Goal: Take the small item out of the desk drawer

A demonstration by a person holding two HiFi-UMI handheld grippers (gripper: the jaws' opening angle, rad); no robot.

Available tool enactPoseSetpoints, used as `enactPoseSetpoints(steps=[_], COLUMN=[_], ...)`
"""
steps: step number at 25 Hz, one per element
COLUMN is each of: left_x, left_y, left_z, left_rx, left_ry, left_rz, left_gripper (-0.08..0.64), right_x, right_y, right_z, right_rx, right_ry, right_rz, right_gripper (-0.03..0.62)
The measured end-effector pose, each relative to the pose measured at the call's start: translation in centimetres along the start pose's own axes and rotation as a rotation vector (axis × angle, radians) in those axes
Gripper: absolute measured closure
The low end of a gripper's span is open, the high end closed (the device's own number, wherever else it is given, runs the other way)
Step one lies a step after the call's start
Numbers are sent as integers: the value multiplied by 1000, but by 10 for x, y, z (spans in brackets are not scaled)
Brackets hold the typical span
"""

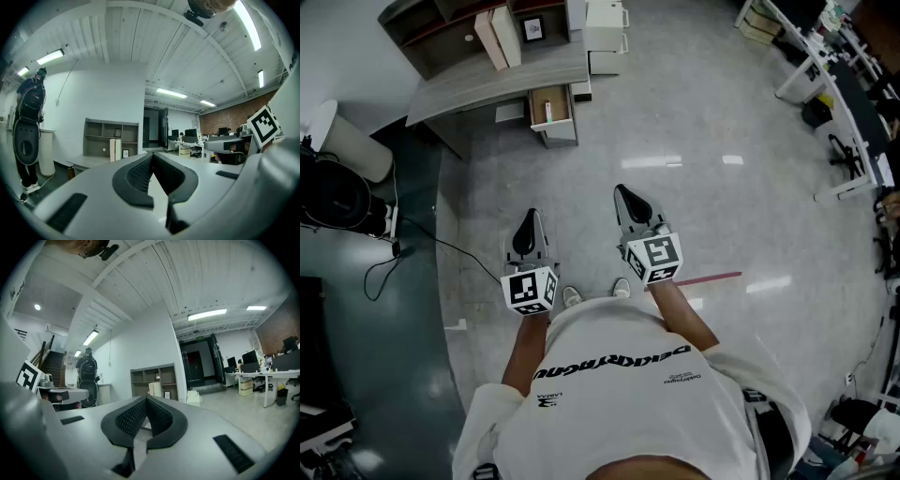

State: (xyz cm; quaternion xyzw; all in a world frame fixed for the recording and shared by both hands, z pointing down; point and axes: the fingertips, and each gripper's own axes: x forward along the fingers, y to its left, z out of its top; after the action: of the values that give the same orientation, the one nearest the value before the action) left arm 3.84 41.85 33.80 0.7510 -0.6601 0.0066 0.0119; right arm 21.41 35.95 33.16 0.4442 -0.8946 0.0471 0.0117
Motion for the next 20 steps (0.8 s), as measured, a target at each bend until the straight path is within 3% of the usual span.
enactPoseSetpoints(steps=[9,20], left_x=[9,27], left_y=[-32,-77], left_z=[-3,-34], left_rx=[-10,-24], left_ry=[22,71], left_rz=[14,37], left_gripper=[545,545], right_x=[-12,-12], right_y=[-22,-53], right_z=[9,-12], right_rx=[25,26], right_ry=[-27,-3], right_rz=[14,51], right_gripper=[560,560])
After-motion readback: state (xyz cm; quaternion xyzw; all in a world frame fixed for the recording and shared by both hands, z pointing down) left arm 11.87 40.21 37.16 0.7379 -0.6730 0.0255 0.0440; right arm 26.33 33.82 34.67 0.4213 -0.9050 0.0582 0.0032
